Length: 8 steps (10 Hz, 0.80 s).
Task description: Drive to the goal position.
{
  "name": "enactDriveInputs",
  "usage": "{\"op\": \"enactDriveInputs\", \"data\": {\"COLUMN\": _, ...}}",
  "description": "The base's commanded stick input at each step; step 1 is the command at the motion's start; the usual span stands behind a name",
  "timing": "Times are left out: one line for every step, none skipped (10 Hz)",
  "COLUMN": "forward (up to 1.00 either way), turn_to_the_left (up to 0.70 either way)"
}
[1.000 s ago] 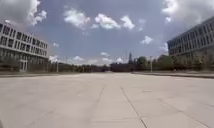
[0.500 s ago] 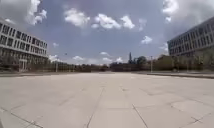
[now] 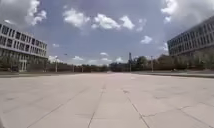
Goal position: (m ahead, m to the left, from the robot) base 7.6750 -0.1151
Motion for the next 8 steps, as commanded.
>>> {"op": "enactDriveInputs", "data": {"forward": 0.7, "turn_to_the_left": 0.0}}
{"op": "enactDriveInputs", "data": {"forward": 0.7, "turn_to_the_left": 0.0}}
{"op": "enactDriveInputs", "data": {"forward": 0.7, "turn_to_the_left": 0.0}}
{"op": "enactDriveInputs", "data": {"forward": 0.7, "turn_to_the_left": 0.0}}
{"op": "enactDriveInputs", "data": {"forward": 0.7, "turn_to_the_left": 0.0}}
{"op": "enactDriveInputs", "data": {"forward": 0.7, "turn_to_the_left": 0.0}}
{"op": "enactDriveInputs", "data": {"forward": 0.7, "turn_to_the_left": 0.0}}
{"op": "enactDriveInputs", "data": {"forward": 0.7, "turn_to_the_left": 0.0}}
